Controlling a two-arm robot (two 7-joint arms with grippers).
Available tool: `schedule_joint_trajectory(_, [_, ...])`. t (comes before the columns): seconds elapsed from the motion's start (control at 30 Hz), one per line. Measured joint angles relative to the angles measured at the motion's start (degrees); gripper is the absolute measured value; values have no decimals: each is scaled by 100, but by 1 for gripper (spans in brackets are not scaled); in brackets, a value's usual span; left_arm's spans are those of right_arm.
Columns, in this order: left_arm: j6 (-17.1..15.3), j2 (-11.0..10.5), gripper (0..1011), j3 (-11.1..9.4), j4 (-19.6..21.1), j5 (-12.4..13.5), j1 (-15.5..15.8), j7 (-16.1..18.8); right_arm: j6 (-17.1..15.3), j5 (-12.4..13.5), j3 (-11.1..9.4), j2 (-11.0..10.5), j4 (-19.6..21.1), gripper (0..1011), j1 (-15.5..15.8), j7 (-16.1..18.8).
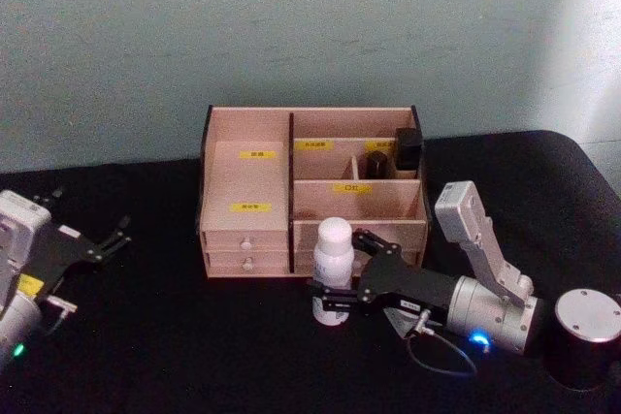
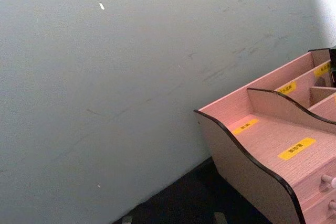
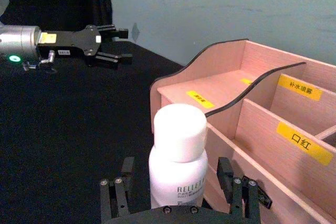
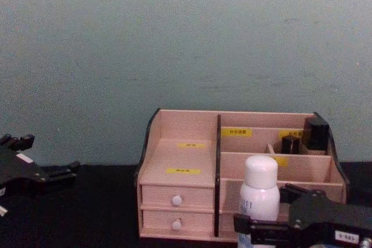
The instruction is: Pick up the facial cleanser and watermelon frost from the table and place them into the tiered storage box.
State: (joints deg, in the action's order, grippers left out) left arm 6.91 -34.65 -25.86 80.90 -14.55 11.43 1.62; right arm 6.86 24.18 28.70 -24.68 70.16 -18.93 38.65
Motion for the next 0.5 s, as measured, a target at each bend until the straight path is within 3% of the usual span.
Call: schedule_joint_trajectory(0.5, [0,0,1001,0,0,0,0,0,-75,-49,21,6,-41,1002,-12,-75])
